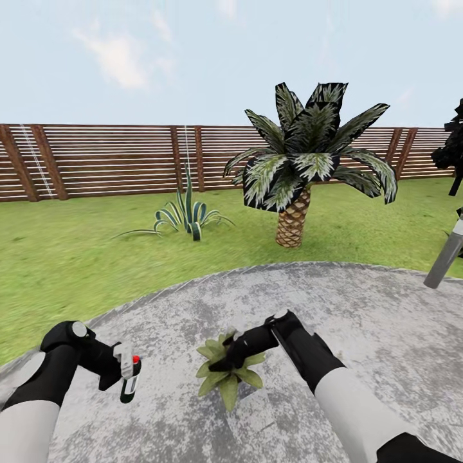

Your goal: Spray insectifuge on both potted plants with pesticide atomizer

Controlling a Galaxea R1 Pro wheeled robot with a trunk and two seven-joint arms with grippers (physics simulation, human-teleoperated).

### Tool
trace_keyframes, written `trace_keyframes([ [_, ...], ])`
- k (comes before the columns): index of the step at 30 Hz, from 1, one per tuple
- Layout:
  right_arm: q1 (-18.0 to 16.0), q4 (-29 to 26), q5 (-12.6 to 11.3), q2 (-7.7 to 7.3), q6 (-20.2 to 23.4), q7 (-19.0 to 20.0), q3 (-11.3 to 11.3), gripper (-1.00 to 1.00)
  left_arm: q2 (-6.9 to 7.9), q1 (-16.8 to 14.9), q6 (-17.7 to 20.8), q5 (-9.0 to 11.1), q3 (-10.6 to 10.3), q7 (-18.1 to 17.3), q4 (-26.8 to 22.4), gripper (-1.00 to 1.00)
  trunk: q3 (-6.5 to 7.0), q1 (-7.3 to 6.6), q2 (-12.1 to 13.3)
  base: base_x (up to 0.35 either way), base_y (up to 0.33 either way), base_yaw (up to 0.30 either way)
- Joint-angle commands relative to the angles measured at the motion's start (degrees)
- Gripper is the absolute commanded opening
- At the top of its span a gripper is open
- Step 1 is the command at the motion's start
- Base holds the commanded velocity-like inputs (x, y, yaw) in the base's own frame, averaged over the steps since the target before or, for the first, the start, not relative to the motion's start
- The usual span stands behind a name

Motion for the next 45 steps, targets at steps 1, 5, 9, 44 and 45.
trace_keyframes([
  [1, -0.03, -0.18, 0.35, 0.03, 0.42, 0.31, 0.05, 1.0, -0.55, -0.04, 0.3, -0.22, -0.02, -0.28, -0.04, -1.0, -0.06, -0.01, -0.03, 0.0, 0.0, 0.0],
  [5, -0.03, -0.58, 0.35, -0.03, 0.42, 0.42, 0.22, -1.0, -3.16, -0.04, -0.07, -0.22, -0.6, -0.28, -0.03, -1.0, -0.06, -0.01, -0.03, 0.0, 0.0, 0.0],
  [9, -0.03, -0.69, 0.43, -0.04, 0.42, 0.44, 0.24, -1.0, -6.99, -0.04, -4.39, -0.22, -1.8, -0.28, -0.03, -1.0, -0.06, -0.01, -0.03, 0.0, 0.0, 0.0],
  [44, -0.03, -8.55, 0.71, 0.14, 0.42, 0.51, 3.67, -1.0, -15.87, -0.23, -5.28, -0.06, -8.06, -0.28, -0.52, -1.0, -0.06, -0.01, -0.03, 0.0, 0.0, 0.0],
  [45, -0.03, -8.56, 0.71, 0.14, 0.42, 0.51, 3.67, -1.0, -15.88, -0.22, -5.28, 0.18, -8.06, -0.28, -0.6, -1.0, -0.06, -0.01, -0.03, 0.0, 0.0, 0.0],
])
